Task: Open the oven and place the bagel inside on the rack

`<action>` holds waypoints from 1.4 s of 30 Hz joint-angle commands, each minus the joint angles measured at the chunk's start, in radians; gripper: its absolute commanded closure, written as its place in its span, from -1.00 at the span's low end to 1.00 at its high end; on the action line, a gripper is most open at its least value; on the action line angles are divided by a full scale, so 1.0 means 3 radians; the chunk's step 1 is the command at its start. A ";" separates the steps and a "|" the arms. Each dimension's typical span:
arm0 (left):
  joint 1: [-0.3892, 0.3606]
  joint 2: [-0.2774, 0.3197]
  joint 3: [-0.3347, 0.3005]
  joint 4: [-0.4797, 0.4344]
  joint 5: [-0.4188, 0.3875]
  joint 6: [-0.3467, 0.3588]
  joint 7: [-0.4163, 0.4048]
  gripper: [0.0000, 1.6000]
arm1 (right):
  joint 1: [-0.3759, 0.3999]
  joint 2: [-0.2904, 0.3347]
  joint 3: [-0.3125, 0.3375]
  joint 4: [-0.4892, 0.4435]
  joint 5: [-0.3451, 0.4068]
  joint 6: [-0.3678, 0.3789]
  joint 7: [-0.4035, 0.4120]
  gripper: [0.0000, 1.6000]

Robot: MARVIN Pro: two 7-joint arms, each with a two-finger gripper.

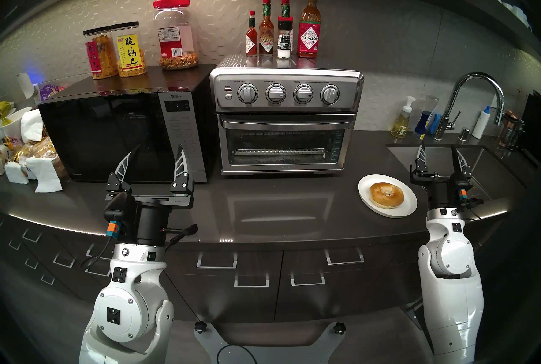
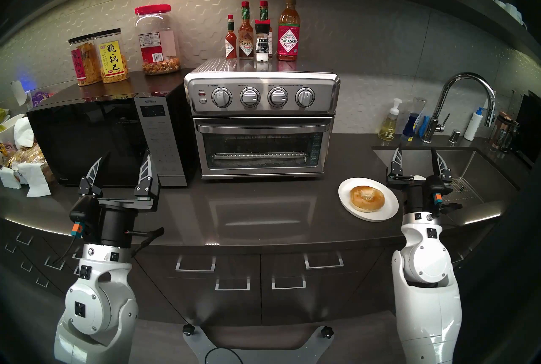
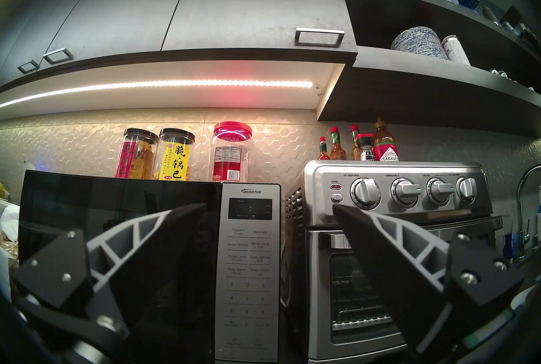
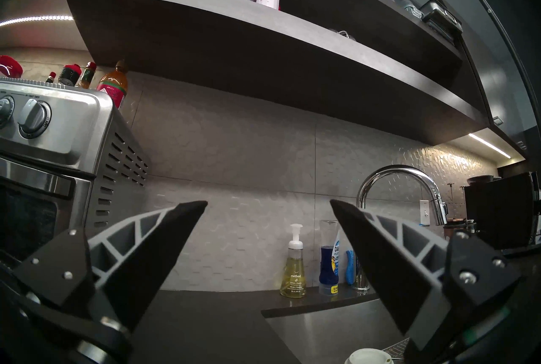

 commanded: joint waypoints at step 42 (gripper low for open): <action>-0.0007 0.0000 0.0000 -0.0054 0.0001 -0.0010 -0.0002 -1.00 | 0.0664 0.1224 0.0387 0.0987 0.0259 -0.0664 0.1580 -1.00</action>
